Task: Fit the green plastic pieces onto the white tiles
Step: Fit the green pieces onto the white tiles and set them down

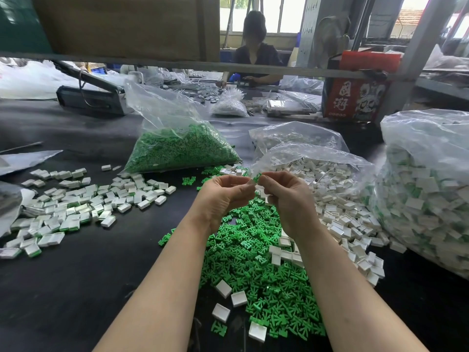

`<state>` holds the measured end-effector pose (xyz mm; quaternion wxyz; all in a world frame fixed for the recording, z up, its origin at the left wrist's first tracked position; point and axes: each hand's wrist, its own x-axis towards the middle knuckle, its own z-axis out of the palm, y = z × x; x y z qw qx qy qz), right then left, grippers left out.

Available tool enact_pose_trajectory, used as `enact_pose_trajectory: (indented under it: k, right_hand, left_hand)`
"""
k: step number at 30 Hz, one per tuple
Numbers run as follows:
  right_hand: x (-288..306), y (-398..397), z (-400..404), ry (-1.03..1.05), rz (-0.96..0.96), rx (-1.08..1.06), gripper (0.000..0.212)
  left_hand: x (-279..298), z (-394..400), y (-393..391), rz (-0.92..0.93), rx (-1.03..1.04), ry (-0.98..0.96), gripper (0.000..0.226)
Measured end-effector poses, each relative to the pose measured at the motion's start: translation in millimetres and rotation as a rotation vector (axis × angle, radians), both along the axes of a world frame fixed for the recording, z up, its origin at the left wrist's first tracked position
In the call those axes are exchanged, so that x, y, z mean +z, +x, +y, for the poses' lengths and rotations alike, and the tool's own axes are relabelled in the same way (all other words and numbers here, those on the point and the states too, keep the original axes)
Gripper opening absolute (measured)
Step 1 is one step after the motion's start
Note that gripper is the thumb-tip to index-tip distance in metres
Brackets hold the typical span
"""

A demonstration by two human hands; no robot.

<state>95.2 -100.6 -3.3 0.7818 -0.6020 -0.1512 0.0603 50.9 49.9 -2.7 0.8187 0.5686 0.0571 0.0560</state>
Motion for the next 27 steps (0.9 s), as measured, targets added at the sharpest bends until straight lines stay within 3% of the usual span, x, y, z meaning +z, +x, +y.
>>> enact_pose_trajectory:
  k: [14, 20, 27]
  right_hand:
    - [-6.0, -1.0, 4.9, -0.046, -0.141, -0.061, 0.006]
    - [-5.6, -1.5, 4.4, -0.115, -0.2, -0.068, 0.004]
    - [-6.4, 0.0, 6.0, -0.466, -0.294, -0.001, 0.025]
  left_hand:
    - [-0.5, 0.3, -0.4, -0.012, 0.071, -0.013, 0.029]
    - [-0.4, 4.8, 0.9, -0.052, 0.092, 0.102, 0.026]
    - [-2.8, 5.4, 3.6, -0.07, 0.097, 0.204, 0.01]
